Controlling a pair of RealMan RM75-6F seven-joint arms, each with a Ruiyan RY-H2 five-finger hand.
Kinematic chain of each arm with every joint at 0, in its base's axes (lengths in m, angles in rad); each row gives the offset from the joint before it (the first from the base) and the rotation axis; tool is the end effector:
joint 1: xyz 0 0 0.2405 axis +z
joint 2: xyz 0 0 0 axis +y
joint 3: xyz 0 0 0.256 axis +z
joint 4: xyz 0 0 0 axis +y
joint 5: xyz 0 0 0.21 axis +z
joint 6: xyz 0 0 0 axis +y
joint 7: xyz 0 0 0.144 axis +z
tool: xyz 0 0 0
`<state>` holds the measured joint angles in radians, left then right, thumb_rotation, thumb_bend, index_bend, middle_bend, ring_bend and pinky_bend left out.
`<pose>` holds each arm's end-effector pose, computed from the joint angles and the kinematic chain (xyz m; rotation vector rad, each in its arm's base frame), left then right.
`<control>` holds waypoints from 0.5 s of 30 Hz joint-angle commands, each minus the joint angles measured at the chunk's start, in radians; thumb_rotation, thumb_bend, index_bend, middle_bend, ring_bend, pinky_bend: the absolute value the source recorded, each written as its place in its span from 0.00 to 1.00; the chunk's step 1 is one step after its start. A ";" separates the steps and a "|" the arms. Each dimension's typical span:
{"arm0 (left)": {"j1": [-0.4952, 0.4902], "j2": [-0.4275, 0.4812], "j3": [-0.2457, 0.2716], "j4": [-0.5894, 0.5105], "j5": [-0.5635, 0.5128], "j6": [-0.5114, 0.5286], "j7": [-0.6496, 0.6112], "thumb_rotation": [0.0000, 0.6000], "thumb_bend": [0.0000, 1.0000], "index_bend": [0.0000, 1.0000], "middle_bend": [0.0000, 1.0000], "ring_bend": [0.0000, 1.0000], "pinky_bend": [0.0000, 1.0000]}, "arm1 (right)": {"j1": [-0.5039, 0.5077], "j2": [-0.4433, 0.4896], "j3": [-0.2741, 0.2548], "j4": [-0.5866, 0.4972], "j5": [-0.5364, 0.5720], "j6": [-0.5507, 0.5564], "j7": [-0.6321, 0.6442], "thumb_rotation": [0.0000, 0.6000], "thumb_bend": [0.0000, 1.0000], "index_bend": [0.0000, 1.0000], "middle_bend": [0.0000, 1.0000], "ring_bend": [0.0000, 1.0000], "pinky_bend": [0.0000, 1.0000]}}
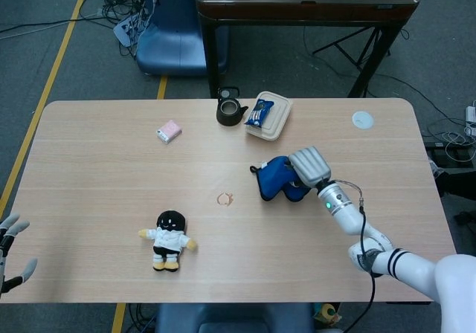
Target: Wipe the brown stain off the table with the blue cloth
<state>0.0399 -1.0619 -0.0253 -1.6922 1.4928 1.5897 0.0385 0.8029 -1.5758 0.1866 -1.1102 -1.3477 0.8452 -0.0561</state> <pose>-0.3162 0.1362 0.1808 -1.2709 -0.9070 -0.8415 -0.1768 -0.4020 -0.0006 1.9167 -0.7936 0.8955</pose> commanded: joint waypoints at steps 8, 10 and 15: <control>0.011 0.008 0.004 0.001 0.006 0.015 -0.014 1.00 0.25 0.22 0.12 0.11 0.17 | 0.098 -0.040 0.081 -0.193 0.056 -0.001 -0.110 1.00 0.47 0.79 0.64 0.64 0.87; 0.013 0.009 0.004 0.002 0.006 0.017 -0.018 1.00 0.25 0.22 0.12 0.11 0.17 | 0.121 -0.078 0.086 -0.178 0.077 -0.013 -0.139 1.00 0.47 0.79 0.64 0.64 0.87; 0.021 0.013 0.005 0.010 0.003 0.025 -0.030 1.00 0.25 0.22 0.12 0.11 0.17 | 0.177 -0.182 0.084 -0.120 0.101 -0.035 -0.199 1.00 0.47 0.79 0.64 0.64 0.87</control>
<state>0.0605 -1.0496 -0.0205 -1.6829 1.4961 1.6136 0.0098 0.9520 -1.7174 0.2702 -1.2589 -1.2609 0.8241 -0.2249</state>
